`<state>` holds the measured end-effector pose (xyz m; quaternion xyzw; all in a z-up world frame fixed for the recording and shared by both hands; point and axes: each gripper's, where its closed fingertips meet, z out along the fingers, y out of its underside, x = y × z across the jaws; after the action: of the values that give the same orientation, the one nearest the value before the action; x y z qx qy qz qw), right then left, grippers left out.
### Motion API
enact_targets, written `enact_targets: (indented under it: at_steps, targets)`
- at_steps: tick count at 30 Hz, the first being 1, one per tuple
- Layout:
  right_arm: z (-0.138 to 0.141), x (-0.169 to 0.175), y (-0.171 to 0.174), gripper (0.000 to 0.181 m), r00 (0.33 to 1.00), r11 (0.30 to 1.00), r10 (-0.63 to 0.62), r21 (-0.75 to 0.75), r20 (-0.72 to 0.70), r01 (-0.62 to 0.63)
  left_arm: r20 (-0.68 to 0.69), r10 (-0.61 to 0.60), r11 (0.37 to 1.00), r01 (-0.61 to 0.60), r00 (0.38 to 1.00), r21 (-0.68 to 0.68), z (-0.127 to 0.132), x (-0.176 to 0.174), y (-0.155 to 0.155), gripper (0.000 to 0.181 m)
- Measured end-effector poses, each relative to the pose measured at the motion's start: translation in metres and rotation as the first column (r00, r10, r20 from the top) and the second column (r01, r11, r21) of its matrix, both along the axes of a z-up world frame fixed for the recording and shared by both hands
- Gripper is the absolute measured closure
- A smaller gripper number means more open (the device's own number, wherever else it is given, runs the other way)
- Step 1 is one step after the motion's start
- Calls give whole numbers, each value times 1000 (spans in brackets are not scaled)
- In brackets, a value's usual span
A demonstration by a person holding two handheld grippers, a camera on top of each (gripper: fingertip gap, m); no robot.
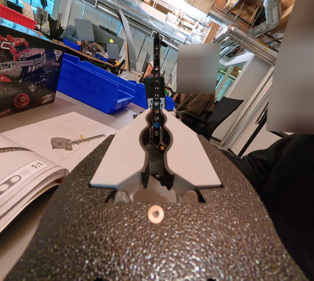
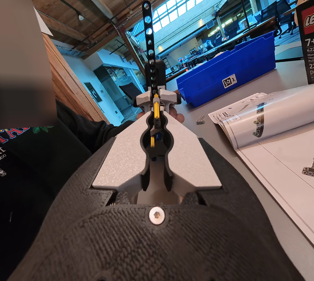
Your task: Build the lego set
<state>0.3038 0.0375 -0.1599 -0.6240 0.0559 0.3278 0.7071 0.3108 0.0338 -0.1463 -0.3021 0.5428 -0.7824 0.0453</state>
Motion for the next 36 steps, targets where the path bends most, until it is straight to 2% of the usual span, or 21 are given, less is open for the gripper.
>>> enact_targets:
  at_steps: [16,29,36]
  targets:
    - [1,-2,1,177,1000,1000,11,11,-3,-11,21,11,1000,-10,1000,-7,4,-1,1,176]
    - [-1,4,3,177,1000,1000,-26,-9,-13,26,-37,46,994,-49,998,-93,0,7,1,176]
    - [-2,4,4,176,999,999,-40,-16,-2,40,-20,52,995,-53,998,-87,0,7,2,176]
